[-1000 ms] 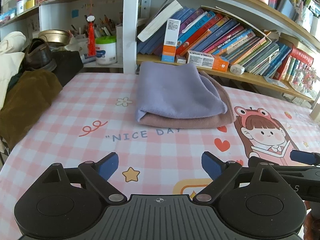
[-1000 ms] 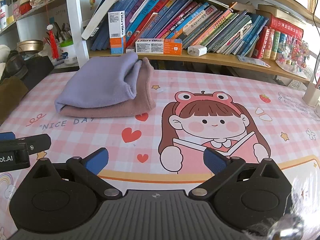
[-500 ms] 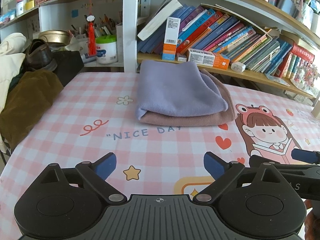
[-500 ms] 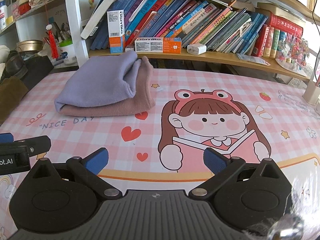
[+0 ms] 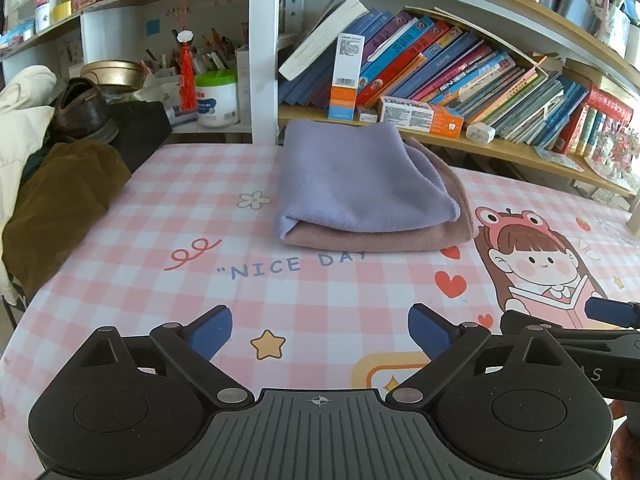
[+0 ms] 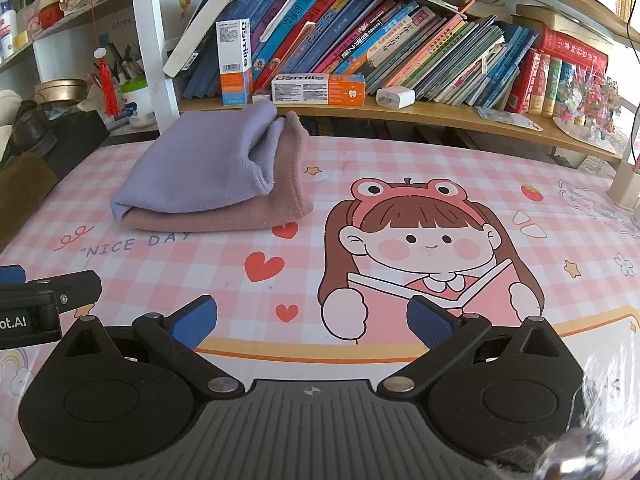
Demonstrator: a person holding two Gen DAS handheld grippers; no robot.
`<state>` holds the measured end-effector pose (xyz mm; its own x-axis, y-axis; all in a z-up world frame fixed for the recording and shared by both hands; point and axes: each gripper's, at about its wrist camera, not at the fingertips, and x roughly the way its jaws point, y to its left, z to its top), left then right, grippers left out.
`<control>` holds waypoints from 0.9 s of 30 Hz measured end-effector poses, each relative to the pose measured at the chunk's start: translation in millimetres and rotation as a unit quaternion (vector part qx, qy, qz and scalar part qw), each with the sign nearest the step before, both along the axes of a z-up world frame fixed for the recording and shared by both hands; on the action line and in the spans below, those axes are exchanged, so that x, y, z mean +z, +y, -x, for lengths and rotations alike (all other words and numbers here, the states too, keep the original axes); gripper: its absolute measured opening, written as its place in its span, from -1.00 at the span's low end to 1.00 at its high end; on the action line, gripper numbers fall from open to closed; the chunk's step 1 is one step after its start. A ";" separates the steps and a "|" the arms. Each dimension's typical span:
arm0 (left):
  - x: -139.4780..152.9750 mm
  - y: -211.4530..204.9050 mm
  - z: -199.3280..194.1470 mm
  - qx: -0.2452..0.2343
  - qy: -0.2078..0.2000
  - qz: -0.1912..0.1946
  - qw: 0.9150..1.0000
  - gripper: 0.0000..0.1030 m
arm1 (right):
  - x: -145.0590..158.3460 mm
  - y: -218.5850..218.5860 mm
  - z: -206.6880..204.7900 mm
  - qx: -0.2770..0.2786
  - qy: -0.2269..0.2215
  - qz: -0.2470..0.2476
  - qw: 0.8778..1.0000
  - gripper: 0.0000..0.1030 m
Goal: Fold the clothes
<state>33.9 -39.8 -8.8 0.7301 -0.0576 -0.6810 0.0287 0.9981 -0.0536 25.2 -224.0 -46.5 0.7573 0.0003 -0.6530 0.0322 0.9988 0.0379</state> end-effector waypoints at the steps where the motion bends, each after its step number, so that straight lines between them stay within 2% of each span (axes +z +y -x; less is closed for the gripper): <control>1: 0.0 0.2 -0.1 0.000 0.000 0.000 1.000 0.88 | 0.0 -0.1 -0.1 0.000 0.001 0.000 1.000 0.99; 8: -0.3 0.5 -1.4 0.002 0.002 0.000 1.000 0.90 | -0.8 -0.1 -0.4 -0.001 0.003 -0.001 1.000 0.99; 10: -0.6 0.8 -1.7 0.002 0.002 0.002 1.000 1.00 | -1.0 -0.2 -0.5 -0.001 0.004 -0.001 1.000 0.99; 27: -5.2 4.1 -3.8 -0.001 0.007 0.015 1.000 1.00 | -6.2 -1.7 -4.4 -0.006 0.014 -0.002 1.000 0.99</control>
